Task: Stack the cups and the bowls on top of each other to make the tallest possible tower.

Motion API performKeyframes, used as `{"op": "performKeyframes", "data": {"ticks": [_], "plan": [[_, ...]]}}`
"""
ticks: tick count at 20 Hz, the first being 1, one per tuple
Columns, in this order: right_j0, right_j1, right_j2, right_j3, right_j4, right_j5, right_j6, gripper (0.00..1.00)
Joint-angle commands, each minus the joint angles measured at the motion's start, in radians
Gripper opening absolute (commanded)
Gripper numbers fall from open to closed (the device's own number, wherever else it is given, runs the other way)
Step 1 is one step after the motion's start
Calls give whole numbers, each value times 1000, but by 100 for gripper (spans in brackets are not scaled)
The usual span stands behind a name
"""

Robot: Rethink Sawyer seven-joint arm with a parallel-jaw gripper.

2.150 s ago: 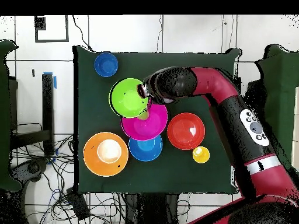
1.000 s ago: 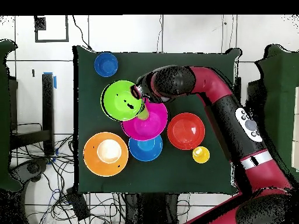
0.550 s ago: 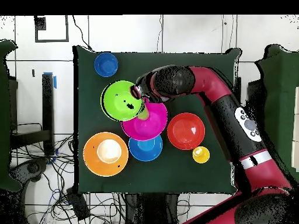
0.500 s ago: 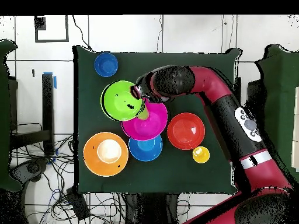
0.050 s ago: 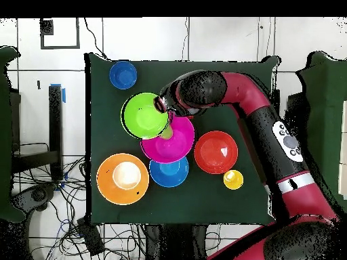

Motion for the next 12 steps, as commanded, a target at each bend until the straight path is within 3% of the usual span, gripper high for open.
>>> {"op": "performKeyframes", "data": {"ticks": [1,12], "plan": [[38,-17,-100,-86,-43,82,-135,0],[15,-1,-90,-90,-25,61,-189,0]]}}
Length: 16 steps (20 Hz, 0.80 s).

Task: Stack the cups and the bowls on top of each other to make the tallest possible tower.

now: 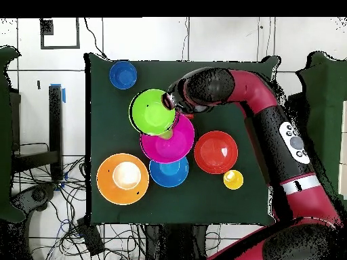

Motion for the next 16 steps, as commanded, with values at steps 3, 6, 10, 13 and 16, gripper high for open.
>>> {"op": "performKeyframes", "data": {"ticks": [3,6,10,13,16], "plan": [[3,18,-28,-50,-33,56,-273,0],[-12,27,2,-35,-34,46,-331,0],[-39,43,44,-10,-32,20,-388,0],[-63,60,77,10,-25,9,-417,0],[-76,83,108,2,-24,9,-465,0]]}}
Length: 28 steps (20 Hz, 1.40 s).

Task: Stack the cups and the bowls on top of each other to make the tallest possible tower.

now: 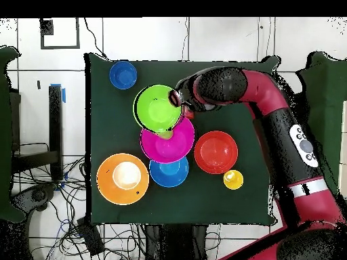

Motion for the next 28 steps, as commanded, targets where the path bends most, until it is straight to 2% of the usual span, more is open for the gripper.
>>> {"op": "performKeyframes", "data": {"ticks": [1,4,8,16,24,28], "plan": [[-20,76,61,2,-23,8,-464,0],[-35,94,88,2,-30,-9,-508,0],[-39,78,94,13,-66,-44,-516,0],[-37,4,74,118,-128,-161,-410,0],[-14,-52,19,154,-136,-148,-327,0],[6,-68,-10,147,-124,-104,-295,0]]}}
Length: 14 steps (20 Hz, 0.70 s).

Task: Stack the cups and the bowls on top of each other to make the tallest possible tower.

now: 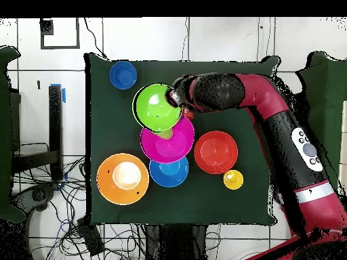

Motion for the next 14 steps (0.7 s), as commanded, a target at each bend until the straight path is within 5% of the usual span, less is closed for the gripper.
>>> {"op": "performKeyframes", "data": {"ticks": [1,14], "plan": [[55,-35,-96,43,-58,35,-108,0],[128,-64,-232,-9,-54,116,-34,0]]}}
